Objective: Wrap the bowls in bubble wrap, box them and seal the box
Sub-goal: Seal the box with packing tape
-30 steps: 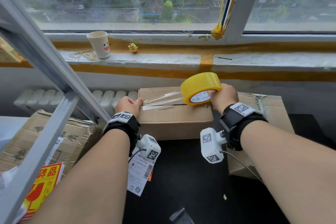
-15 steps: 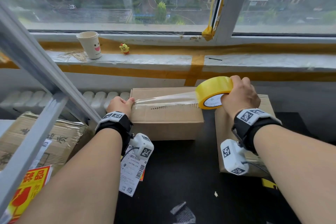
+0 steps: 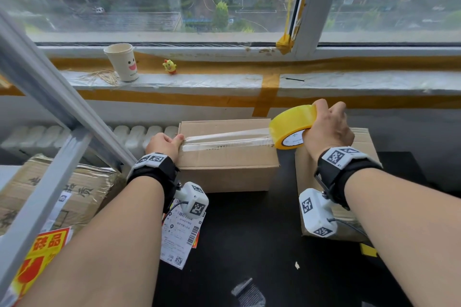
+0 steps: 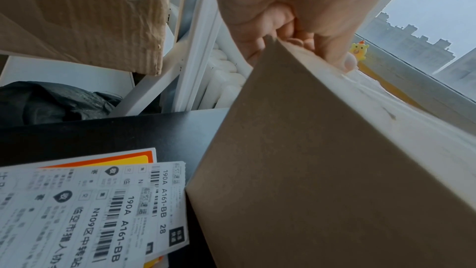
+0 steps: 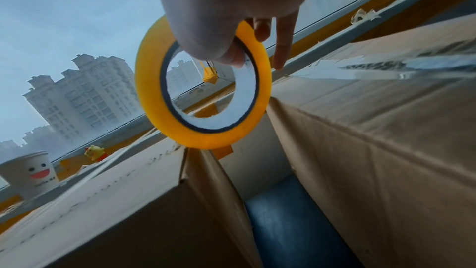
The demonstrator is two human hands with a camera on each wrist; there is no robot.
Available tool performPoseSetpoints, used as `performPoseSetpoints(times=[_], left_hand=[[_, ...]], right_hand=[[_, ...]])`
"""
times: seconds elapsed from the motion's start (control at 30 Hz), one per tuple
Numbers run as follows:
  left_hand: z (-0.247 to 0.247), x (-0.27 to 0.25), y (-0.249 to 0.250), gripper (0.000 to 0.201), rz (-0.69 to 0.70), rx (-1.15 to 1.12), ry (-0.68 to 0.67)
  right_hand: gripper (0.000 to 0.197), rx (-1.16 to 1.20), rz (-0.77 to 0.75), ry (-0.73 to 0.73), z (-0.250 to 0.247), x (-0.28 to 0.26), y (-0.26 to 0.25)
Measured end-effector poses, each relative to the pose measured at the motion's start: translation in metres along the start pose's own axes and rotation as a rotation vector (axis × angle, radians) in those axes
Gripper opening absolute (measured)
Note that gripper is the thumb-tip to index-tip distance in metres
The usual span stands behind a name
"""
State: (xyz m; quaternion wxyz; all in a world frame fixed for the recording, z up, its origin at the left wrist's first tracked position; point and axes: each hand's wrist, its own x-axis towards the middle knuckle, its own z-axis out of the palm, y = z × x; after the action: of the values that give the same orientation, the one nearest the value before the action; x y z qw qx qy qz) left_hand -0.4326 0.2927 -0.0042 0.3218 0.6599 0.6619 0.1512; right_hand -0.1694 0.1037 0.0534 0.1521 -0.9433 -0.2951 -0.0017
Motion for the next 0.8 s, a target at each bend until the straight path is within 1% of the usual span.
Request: performPoseSetpoints(times=[0.13,0.3,0.4,0.7,0.8], left_hand=[[0.0,0.0,0.0,0.039,0.004,0.013,-0.003],[-0.002,0.002,-0.002,0.039,0.002,0.006,0.015],[-0.001,0.002,-0.003,0.04,0.006,-0.001,0.006],[-0.002,0.01,-0.01,0.04,0.011,0.02,-0.008],[-0.002,0.01,-0.01,0.038,0.034,0.024,-0.001]], right_hand=[[0.046,-0.011,0.009,-0.017,0.002,0.003,-0.001],[0.049,-0.061,-0.036,0.008,0.003,0.003,0.008],[0.05,-0.076,-0.03,0.0,0.006,0.004,0.014],[0.053,-0.082,-0.02,-0.022,0.018,0.009,0.011],[0.053,-0.103,-0.022,-0.032,0.023,0.01,0.011]])
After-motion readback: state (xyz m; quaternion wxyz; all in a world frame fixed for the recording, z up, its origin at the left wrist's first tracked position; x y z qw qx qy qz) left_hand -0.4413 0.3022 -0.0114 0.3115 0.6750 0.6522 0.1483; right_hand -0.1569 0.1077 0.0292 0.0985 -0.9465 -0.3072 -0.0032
